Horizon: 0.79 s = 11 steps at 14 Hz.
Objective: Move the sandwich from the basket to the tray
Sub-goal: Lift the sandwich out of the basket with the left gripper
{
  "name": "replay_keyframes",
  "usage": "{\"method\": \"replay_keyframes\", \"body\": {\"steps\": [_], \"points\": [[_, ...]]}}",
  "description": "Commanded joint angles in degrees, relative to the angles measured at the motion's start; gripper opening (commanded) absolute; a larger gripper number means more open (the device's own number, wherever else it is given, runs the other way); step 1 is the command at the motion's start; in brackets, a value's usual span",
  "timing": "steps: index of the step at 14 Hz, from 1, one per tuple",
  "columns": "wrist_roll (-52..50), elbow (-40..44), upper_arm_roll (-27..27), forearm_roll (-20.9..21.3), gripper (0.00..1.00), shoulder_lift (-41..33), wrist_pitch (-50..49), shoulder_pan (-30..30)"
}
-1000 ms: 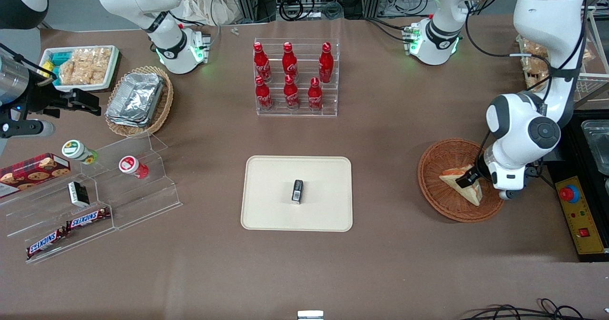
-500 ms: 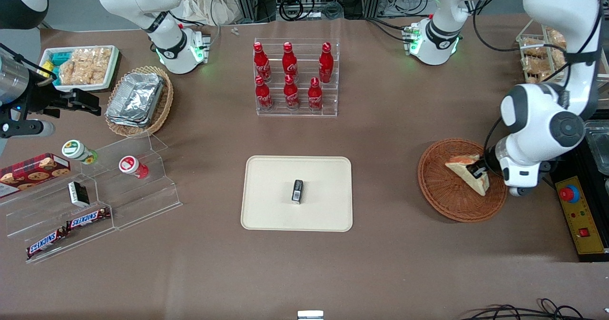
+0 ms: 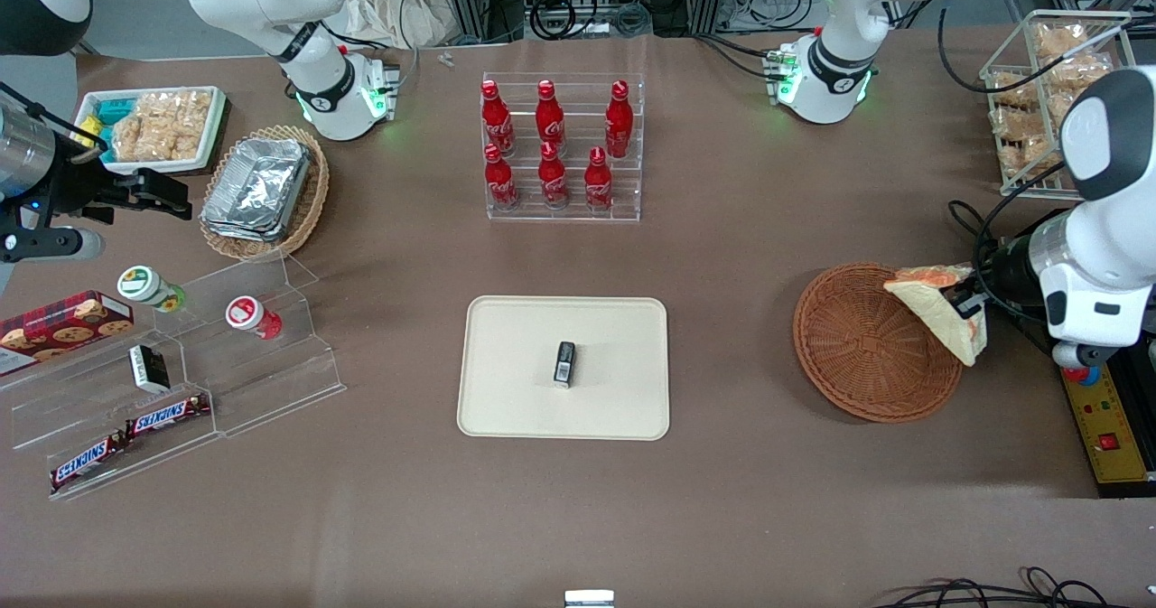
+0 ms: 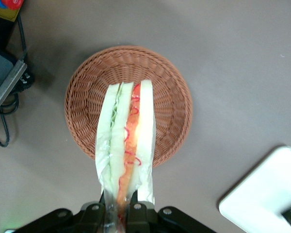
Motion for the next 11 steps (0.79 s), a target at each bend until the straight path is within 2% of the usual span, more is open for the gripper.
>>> {"method": "replay_keyframes", "body": {"steps": [1, 3, 4, 6, 9, 11], "points": [[1.3, 3.4, -3.4, -0.3, 0.00, 1.5, -1.7, -0.4], [6.7, 3.5, -6.5, 0.2, 0.00, 1.5, -1.9, -0.5], [10.7, 3.6, -8.5, 2.0, 0.00, 1.5, -1.8, -1.6], [11.6, 3.5, -12.1, 7.8, 0.00, 1.5, -1.5, -5.7], [9.1, 3.6, -12.7, 7.3, 0.00, 4.9, 0.7, -10.8], [6.3, 3.6, -12.7, 8.0, 0.00, 7.9, 5.8, -14.8]]}}
